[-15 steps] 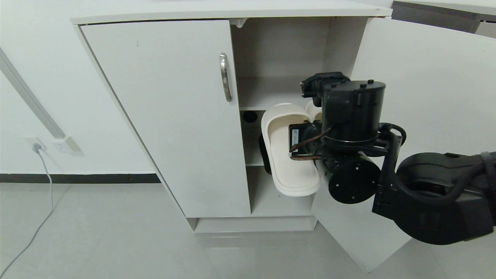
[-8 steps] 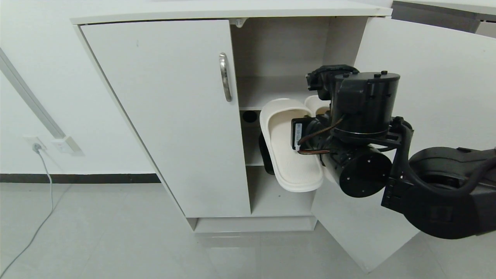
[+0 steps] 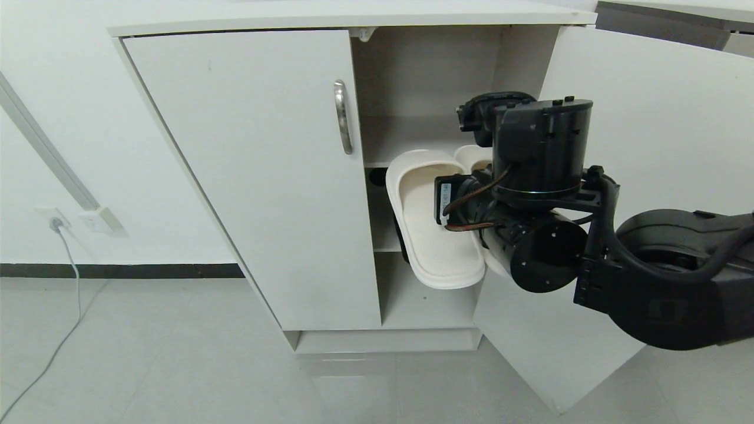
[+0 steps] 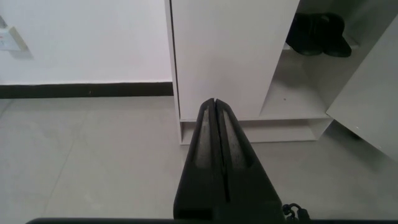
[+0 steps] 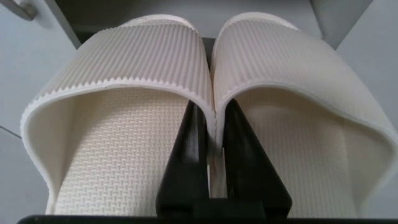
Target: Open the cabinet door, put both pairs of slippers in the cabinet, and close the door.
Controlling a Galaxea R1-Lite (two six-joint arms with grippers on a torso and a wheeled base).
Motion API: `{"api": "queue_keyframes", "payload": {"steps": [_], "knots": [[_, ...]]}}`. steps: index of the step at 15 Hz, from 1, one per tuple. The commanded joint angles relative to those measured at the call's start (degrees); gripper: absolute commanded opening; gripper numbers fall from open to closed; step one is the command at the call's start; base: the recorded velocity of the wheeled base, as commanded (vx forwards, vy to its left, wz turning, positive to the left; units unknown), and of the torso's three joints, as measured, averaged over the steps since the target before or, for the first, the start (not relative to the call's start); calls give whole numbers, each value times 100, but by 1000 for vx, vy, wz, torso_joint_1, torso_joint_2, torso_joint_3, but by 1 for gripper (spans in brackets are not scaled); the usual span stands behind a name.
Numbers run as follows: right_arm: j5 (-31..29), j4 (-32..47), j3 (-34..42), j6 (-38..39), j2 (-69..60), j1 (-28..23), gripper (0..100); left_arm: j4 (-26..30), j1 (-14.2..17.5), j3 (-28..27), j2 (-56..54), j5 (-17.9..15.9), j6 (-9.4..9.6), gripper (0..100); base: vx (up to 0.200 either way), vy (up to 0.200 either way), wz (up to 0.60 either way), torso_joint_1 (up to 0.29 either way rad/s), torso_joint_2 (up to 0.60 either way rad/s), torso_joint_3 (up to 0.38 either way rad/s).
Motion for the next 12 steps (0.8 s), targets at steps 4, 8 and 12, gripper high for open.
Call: {"api": "queue_keyframes", "payload": {"steps": [4,8,12], "knots": [[0,-3,0,34,46,7,0,2,2,0,7,2,-11,0,100,0,0,-1,2,1],[0,-3,-18,34,37,7,0,2,2,0,7,2,-11,0,200,0,0,2,4,5],[-9,-3,-18,34,55,7,0,2,2,0,7,2,-11,0,200,0,0,5,5,1]]}}
